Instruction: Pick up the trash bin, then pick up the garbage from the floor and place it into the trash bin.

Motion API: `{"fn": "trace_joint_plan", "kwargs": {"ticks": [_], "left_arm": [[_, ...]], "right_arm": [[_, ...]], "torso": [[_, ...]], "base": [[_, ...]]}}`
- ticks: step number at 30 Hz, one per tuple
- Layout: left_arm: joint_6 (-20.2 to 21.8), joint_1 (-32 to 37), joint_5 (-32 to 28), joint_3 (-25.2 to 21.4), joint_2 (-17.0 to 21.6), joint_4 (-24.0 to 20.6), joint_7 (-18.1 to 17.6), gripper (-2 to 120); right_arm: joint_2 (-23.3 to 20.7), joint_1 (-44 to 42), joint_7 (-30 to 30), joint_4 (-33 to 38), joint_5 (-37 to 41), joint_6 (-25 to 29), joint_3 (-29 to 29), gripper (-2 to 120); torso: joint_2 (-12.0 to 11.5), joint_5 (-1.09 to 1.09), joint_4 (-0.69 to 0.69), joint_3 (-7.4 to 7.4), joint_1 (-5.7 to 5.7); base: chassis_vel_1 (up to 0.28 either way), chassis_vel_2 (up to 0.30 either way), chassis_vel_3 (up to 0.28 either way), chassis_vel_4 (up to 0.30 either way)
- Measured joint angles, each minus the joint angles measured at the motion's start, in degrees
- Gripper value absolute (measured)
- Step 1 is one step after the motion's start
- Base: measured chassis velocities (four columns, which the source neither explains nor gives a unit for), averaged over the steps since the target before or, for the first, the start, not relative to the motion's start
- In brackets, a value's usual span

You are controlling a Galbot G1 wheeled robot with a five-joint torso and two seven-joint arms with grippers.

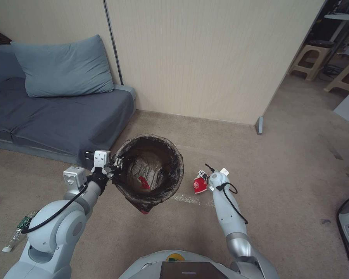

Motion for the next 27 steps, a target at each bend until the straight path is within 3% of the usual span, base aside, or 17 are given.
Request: {"fn": "trace_joint_plan", "kwargs": {"ticks": [5, 9, 27], "left_arm": [[0.00, -0.01, 0.14, 0.10, -0.11, 0.05, 0.13, 6], [0.00, -0.05, 0.22, 0.09, -0.06, 0.15, 0.18, 6], [0.00, -0.15, 0.52, 0.18, -0.21, 0.53, 0.39, 6]], "right_arm": [[0.00, -0.21, 0.01, 0.13, -0.64, -0.16, -0.04, 100], [0.01, -0.43, 0.07, 0.42, -1.42, -0.41, -0.12, 93], [-0.01, -0.41, 0.35, 0.84, -2.19, -0.93, -0.24, 51]], "torso": [[0.00, 0.00, 0.00, 0.00, 0.00], [0.00, 0.00, 0.01, 0.01, 0.00], [0.00, 0.00, -0.01, 0.00, 0.00]], "base": [[0.000, 0.000, 0.000, 0.000], [0.000, 0.000, 0.000, 0.000], [0.000, 0.000, 0.000, 0.000]]}}
